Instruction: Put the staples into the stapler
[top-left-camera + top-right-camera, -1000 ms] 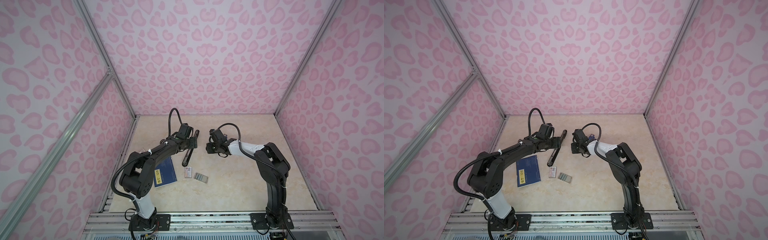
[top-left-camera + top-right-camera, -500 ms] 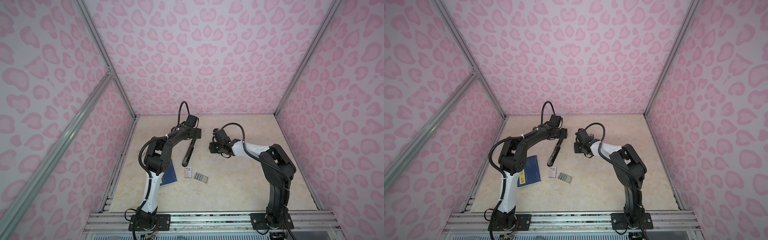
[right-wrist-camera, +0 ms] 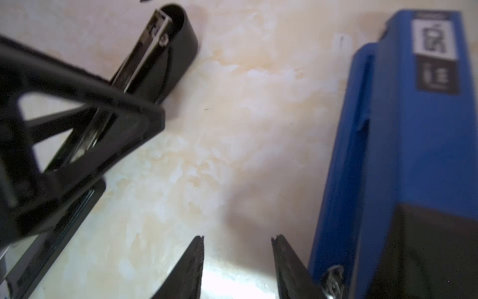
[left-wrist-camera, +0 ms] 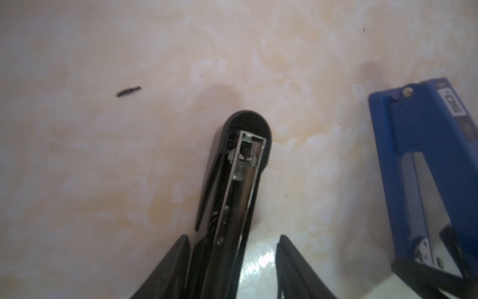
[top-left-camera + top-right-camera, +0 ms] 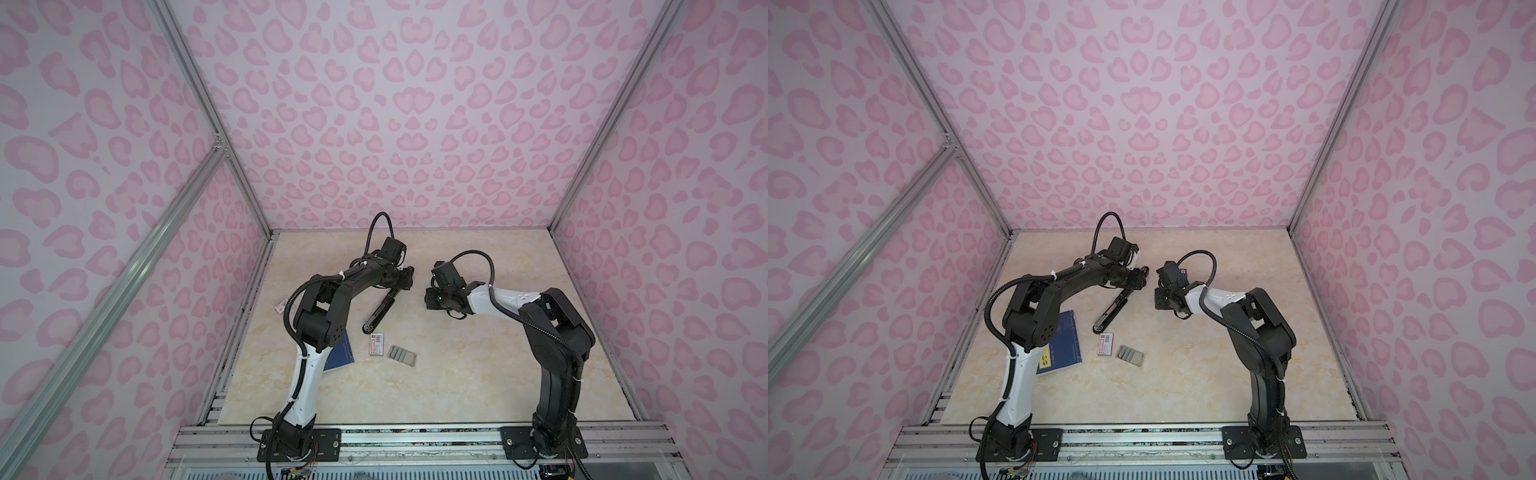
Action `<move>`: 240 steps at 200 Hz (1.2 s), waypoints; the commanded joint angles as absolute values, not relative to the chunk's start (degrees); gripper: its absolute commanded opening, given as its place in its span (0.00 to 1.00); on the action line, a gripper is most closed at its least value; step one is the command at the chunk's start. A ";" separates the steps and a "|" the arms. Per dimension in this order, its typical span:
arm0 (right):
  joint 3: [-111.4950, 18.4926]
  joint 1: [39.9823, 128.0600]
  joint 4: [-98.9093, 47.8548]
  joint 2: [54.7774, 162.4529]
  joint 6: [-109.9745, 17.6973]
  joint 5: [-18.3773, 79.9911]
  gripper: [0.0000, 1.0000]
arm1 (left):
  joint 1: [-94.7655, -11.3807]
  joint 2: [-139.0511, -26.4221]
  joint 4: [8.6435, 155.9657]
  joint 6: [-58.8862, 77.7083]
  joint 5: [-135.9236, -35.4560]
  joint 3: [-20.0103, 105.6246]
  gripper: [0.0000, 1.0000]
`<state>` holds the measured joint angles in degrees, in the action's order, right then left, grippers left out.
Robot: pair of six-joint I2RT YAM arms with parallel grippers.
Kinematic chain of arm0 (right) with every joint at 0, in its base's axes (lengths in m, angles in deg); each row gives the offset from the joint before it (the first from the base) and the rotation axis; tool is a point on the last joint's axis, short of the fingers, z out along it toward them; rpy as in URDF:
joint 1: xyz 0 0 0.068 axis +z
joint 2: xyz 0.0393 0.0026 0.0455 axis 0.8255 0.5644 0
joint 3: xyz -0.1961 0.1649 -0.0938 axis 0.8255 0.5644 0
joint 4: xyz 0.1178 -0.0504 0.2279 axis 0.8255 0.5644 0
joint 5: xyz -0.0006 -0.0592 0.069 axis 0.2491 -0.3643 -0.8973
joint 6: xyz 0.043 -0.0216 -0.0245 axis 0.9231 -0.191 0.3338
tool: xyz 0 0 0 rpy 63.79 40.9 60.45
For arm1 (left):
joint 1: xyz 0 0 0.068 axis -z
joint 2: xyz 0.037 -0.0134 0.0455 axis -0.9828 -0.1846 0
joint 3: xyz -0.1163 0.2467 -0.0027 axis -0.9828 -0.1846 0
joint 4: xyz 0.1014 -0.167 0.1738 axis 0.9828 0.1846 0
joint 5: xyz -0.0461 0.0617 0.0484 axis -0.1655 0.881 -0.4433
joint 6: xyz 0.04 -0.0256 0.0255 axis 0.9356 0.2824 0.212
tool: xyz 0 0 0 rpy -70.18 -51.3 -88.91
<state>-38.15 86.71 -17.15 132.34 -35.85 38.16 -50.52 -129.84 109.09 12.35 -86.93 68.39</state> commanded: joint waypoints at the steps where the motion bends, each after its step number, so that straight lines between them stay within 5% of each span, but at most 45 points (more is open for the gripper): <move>1: -37.30 85.57 -17.32 133.05 -33.45 39.25 0.47 | -49.21 -127.81 109.55 14.12 -87.97 66.96 0.53; 141: -29.82 82.11 -38.30 131.58 -22.27 25.35 0.50 | -46.06 -128.28 107.79 19.22 -88.34 67.46 0.50; 185: -25.72 81.50 -43.10 130.69 -18.10 26.54 0.50 | -45.27 -130.93 108.67 20.64 -88.45 70.64 0.37; 205: -23.90 81.04 -46.45 130.76 -15.88 26.29 0.51 | -45.01 -130.78 108.12 21.18 -88.27 70.29 0.23; 240: -21.76 80.08 -53.18 131.37 -11.73 24.63 0.54 | -44.65 -129.59 106.17 21.88 -87.77 68.51 0.17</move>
